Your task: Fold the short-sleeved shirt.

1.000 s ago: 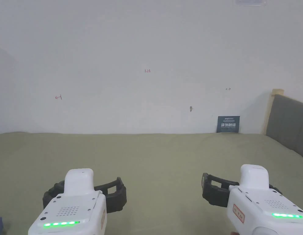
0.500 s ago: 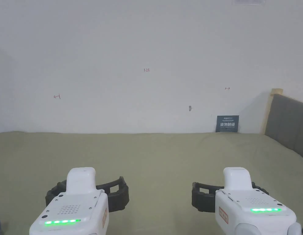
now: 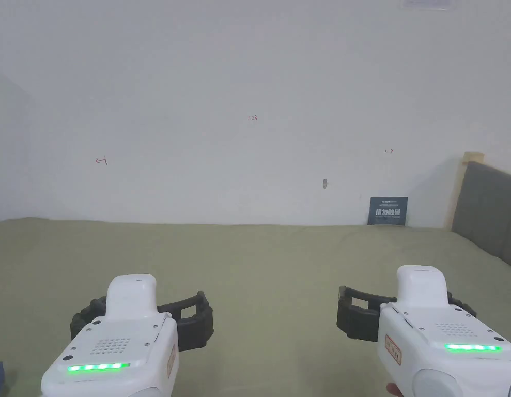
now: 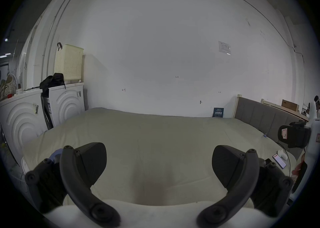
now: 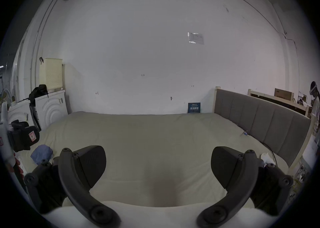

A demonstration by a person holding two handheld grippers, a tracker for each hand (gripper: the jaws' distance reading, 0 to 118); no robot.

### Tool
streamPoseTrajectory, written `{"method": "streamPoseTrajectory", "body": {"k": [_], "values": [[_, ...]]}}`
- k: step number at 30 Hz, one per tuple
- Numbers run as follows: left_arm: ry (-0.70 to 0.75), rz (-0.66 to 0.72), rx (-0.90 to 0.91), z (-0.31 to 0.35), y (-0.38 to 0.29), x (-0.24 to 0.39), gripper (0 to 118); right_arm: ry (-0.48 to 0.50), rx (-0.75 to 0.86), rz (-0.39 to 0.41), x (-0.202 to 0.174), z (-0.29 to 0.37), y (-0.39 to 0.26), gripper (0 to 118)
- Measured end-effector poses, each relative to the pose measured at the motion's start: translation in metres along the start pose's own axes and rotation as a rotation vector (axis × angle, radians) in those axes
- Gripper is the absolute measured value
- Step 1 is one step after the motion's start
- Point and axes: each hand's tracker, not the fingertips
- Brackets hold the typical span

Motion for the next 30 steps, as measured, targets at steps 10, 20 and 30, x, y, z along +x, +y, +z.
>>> {"method": "streamPoseTrajectory", "body": {"k": [10,20,30], "values": [[-0.014,-0.019,-0.019,0.001,-0.004,0.006,118,-0.018,-0.07,-0.076,0.004,-0.003,-0.005,118],[-0.011,-0.009,-0.027,0.0,-0.006,0.006,118,-0.03,-0.05,-0.087,0.001,-0.001,-0.007,118],[-0.019,-0.002,-0.031,0.001,-0.006,0.007,118,-0.015,-0.091,-0.078,-0.011,-0.003,-0.01,118]]}}
